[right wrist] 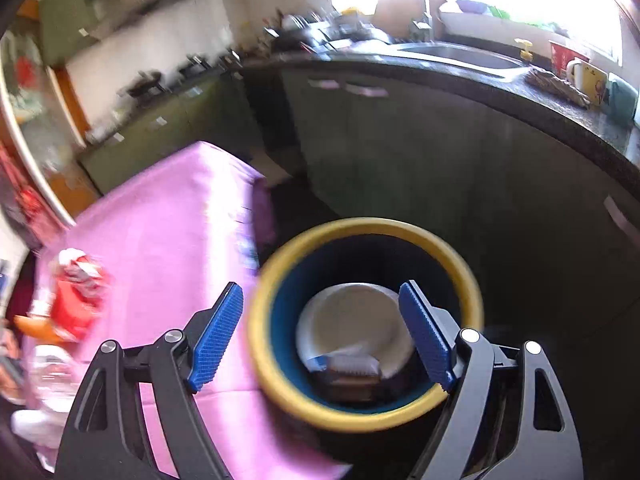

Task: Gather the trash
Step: 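Carry the brown lid over the bin and release it with the right gripper, then grasp the white supplement bottle with the left gripper and lift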

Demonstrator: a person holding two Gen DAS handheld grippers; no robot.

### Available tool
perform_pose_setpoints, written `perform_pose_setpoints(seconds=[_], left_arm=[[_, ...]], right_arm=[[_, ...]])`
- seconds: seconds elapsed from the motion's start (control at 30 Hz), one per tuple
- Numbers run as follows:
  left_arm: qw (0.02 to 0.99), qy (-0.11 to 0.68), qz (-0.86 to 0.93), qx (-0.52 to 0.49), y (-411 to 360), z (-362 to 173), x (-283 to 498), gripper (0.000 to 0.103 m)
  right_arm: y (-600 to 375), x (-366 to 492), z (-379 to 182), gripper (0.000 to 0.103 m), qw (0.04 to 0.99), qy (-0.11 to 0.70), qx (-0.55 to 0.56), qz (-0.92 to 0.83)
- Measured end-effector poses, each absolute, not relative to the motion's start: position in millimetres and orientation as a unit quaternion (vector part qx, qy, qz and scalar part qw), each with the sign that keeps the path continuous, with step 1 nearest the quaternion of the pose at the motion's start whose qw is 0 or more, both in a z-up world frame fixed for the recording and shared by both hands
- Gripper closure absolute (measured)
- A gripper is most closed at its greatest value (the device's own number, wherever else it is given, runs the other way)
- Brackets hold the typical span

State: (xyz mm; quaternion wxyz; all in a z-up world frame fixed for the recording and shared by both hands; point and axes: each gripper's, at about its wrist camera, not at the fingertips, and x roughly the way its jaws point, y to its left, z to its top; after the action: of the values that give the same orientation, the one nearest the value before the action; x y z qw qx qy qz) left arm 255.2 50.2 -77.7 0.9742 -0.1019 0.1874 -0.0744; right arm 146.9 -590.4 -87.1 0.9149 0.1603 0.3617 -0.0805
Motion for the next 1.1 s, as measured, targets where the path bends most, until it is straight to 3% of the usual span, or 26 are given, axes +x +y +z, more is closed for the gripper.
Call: perform_pose_setpoints(seconds=[0.2, 0.5, 0.73, 0.97, 1.1], left_arm=[[0.975, 0.184, -0.087, -0.092, 45, -76, 252, 0.013], [0.97, 0.188, -0.138, -0.072, 25, -53, 227, 0.012], [0.945, 0.255, -0.203, 0.024, -13, -40, 256, 0.012], [0.89, 0.318, -0.287, 0.157, -42, -59, 317, 0.012], [0.869, 0.356, -0.303, 0.162, -48, -73, 346, 0.015]], right_arm=[[-512, 104, -58, 0.018, 0.949, 0.269, 0.164, -0.019], [-451, 83, -33, 0.017, 0.962, 0.234, 0.139, 0.035], [-452, 68, -24, 0.017, 0.964, 0.219, 0.142, 0.043], [-472, 65, -23, 0.017, 0.961, 0.219, 0.162, 0.044], [-477, 65, -22, 0.017, 0.961, 0.218, 0.166, 0.039]])
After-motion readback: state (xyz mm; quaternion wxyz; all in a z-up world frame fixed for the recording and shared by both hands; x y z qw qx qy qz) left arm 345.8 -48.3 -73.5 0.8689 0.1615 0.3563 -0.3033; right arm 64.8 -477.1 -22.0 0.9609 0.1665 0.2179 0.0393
